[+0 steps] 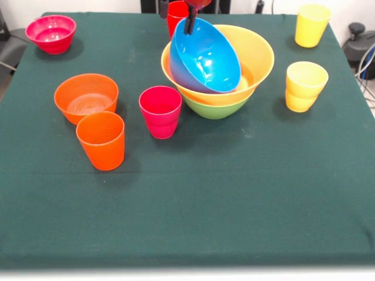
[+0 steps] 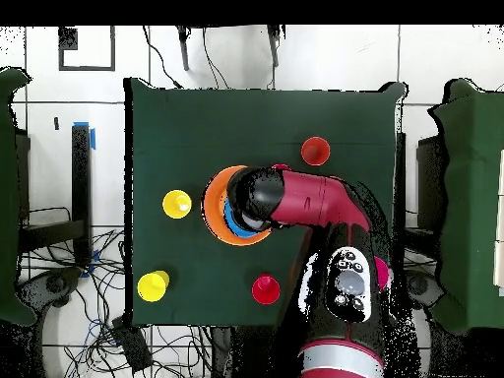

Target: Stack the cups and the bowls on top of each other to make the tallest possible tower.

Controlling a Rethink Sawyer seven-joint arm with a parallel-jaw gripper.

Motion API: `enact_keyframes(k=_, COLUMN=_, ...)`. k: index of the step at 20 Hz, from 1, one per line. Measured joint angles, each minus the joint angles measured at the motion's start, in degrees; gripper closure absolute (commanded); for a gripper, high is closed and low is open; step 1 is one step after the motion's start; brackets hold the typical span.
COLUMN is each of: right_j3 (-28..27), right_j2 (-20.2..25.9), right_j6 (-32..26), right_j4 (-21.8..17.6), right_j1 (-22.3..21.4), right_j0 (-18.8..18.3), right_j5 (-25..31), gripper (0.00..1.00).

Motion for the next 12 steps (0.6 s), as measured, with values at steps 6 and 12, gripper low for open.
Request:
enact_keyframes(k=6, right_j3=0.0, right_j2=-0.8, right_j6=0.0, right_j4=0.0, right_j1=0.0, right_j0=0.4, right_j5=0.0, gripper=1.00)
enact_keyframes(k=12, right_j3=0.0, right_j2=-1.1, right_j6=0.0, right_j4=0.0, right_j1=0.0, right_j0=0.7, right_j5=0.0, gripper=1.00)
